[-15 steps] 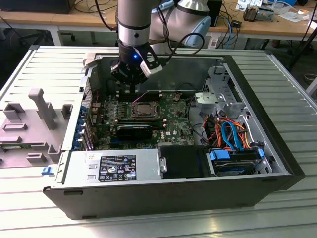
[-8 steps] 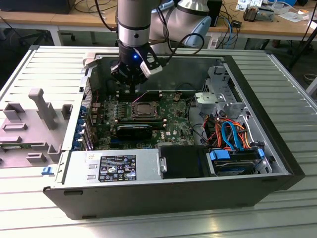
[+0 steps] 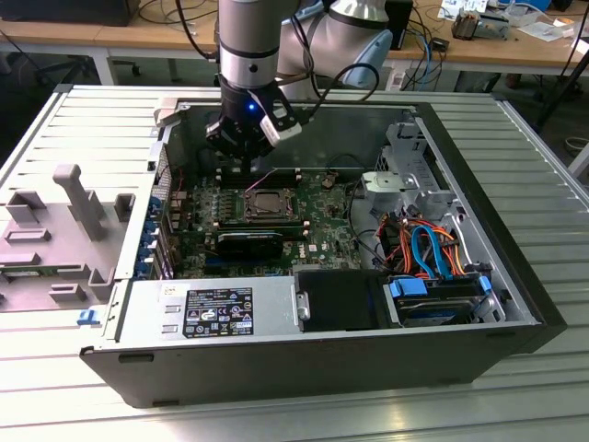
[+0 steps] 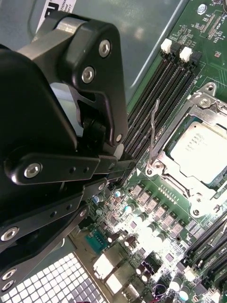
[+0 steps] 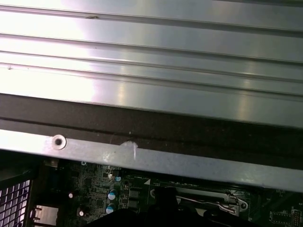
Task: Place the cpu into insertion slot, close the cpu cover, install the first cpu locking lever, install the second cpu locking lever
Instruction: 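Install the first cpu locking lever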
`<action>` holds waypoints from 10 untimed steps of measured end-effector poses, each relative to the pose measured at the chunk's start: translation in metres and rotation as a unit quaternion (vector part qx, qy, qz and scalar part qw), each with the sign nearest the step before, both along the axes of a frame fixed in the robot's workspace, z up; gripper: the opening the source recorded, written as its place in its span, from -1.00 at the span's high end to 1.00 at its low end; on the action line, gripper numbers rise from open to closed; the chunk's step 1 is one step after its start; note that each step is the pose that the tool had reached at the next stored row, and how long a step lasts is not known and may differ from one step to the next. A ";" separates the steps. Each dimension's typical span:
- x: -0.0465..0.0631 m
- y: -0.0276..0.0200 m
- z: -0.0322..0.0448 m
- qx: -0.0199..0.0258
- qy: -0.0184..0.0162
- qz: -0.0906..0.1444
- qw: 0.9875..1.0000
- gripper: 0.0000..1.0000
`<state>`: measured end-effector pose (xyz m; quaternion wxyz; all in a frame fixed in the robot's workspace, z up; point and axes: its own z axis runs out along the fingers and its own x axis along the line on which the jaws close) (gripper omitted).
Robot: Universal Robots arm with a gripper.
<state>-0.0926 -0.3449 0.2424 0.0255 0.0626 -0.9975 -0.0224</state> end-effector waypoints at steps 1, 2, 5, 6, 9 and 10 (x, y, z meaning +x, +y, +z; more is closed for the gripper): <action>0.000 0.0000 -0.0002 0.000 0.000 0.000 1.000 0.79; 0.000 0.0000 -0.0004 0.000 0.000 0.000 1.000 0.79; 0.000 0.0000 -0.0010 0.000 0.000 0.000 1.000 0.79; 0.000 0.0000 -0.0012 0.000 0.000 0.000 1.000 0.79; 0.000 0.0000 -0.0021 0.000 0.000 0.000 1.000 0.79; 0.000 0.0000 -0.0023 0.000 0.000 0.000 1.000 0.79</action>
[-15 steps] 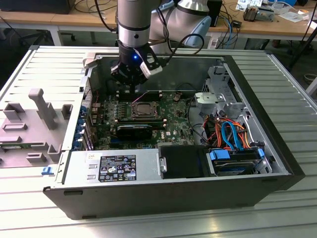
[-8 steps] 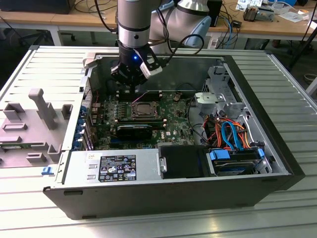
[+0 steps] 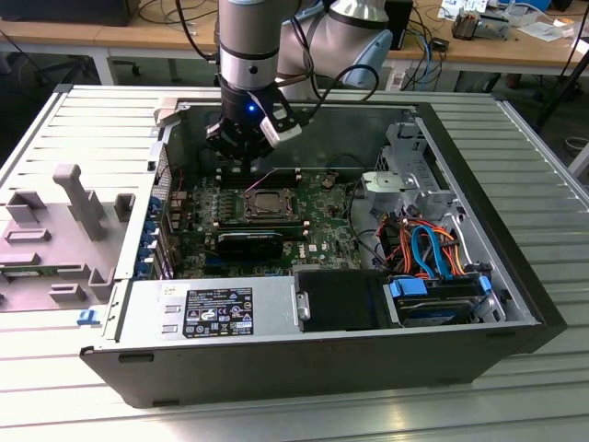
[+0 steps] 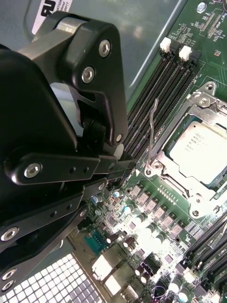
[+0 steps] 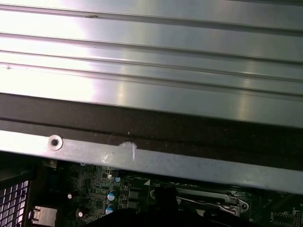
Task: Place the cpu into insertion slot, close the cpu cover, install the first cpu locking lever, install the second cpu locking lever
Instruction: 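Install the first cpu locking lever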
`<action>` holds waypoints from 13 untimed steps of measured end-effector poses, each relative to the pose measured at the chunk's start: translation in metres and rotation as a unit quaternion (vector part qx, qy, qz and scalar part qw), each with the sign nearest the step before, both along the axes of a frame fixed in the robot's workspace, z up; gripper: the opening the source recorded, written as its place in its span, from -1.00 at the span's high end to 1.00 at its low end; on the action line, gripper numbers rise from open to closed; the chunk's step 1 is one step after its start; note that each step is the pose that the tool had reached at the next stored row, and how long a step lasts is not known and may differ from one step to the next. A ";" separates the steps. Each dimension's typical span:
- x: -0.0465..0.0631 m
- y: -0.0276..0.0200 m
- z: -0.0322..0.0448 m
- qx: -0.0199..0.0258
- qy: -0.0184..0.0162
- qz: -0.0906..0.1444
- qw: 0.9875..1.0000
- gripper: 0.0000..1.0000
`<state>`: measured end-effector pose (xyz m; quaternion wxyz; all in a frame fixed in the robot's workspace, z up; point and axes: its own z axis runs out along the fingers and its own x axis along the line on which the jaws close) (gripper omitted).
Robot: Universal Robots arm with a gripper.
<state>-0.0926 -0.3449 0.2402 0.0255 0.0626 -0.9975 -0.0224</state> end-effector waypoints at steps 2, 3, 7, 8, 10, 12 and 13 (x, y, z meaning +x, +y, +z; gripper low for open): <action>0.000 0.0000 -0.0007 0.000 0.000 0.000 1.000 0.79; 0.000 0.0000 -0.0009 0.000 0.000 0.000 1.000 0.79; 0.000 0.0000 -0.0019 0.000 0.000 0.000 1.000 0.79; 0.000 0.0000 -0.0021 0.000 0.000 0.000 1.000 0.79; 0.000 0.0000 -0.0025 0.000 0.000 0.000 1.000 0.79; 0.000 0.0000 -0.0029 0.000 0.000 0.000 1.000 0.79; 0.000 0.0000 -0.0031 0.000 0.000 0.000 1.000 0.79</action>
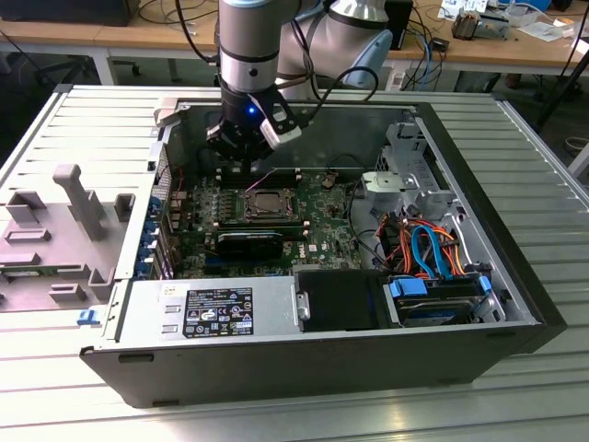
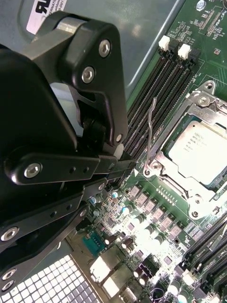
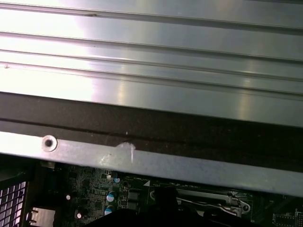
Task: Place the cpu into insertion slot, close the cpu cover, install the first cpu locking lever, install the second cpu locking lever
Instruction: 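Install the first cpu locking lever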
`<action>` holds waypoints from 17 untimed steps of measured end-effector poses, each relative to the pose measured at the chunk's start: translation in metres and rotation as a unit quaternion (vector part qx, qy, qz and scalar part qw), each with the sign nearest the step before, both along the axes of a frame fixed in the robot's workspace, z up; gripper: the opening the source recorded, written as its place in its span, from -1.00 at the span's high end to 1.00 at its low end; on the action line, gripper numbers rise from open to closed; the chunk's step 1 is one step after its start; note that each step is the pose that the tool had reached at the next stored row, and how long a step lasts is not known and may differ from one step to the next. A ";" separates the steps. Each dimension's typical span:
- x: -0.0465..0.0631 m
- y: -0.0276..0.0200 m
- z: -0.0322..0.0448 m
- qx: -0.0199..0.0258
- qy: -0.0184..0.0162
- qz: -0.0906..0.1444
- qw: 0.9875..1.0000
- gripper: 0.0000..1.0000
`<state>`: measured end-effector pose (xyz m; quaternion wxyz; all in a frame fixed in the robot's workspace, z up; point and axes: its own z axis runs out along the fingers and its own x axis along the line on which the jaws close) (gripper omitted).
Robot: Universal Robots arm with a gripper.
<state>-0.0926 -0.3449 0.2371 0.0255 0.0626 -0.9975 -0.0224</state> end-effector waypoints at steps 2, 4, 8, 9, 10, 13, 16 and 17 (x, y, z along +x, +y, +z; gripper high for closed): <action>0.000 0.0000 -0.0004 0.000 0.000 0.000 1.000 0.79; 0.000 0.0000 -0.0008 0.000 0.000 0.000 1.000 0.79; 0.000 0.0000 -0.0016 0.000 0.000 0.000 1.000 0.79; 0.000 0.0000 -0.0018 0.000 0.000 0.000 1.000 0.79; 0.000 0.0000 -0.0020 0.000 0.000 0.000 1.000 0.79; 0.000 0.0000 -0.0027 0.000 0.000 0.000 1.000 0.79; 0.000 0.0000 -0.0035 0.000 0.000 0.000 1.000 0.79; 0.000 0.0000 -0.0038 0.000 0.000 0.000 1.000 0.79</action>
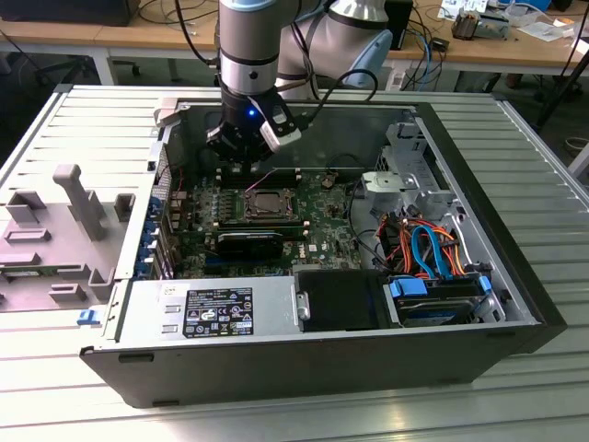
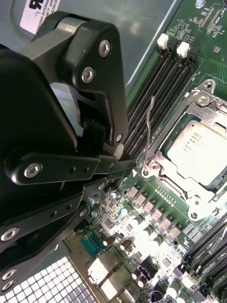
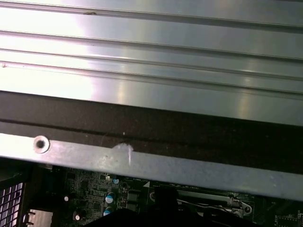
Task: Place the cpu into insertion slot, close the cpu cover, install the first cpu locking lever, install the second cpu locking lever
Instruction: 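Install the first cpu locking lever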
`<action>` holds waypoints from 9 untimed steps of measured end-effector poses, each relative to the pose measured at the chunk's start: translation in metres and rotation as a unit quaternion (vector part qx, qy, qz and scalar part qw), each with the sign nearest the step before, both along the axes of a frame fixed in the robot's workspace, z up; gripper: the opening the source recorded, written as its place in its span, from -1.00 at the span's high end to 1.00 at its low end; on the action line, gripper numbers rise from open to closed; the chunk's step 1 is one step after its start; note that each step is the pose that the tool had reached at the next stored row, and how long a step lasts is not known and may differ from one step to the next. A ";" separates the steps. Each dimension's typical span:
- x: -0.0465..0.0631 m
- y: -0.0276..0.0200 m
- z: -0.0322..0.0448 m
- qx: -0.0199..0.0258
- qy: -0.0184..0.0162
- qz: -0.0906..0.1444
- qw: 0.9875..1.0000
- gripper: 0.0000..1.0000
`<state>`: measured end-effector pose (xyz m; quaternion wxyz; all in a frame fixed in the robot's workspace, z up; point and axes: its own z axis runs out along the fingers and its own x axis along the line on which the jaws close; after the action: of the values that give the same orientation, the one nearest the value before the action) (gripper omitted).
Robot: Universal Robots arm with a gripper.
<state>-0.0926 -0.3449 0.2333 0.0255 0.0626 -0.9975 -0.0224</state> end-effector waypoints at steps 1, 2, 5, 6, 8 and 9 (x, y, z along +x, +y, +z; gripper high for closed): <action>0.000 0.0000 -0.0002 0.000 0.000 0.000 1.000 0.79; 0.000 0.0000 -0.0004 0.000 0.000 0.000 1.000 0.79; 0.000 0.0000 -0.0015 0.000 0.000 0.000 1.000 0.79; 0.000 0.0000 -0.0017 0.000 0.000 0.000 1.000 0.79; 0.000 0.0000 -0.0023 0.000 0.000 0.000 1.000 0.79; 0.000 0.0000 -0.0028 0.000 0.000 0.000 1.000 0.79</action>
<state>-0.0926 -0.3449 0.2304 0.0255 0.0626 -0.9975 -0.0224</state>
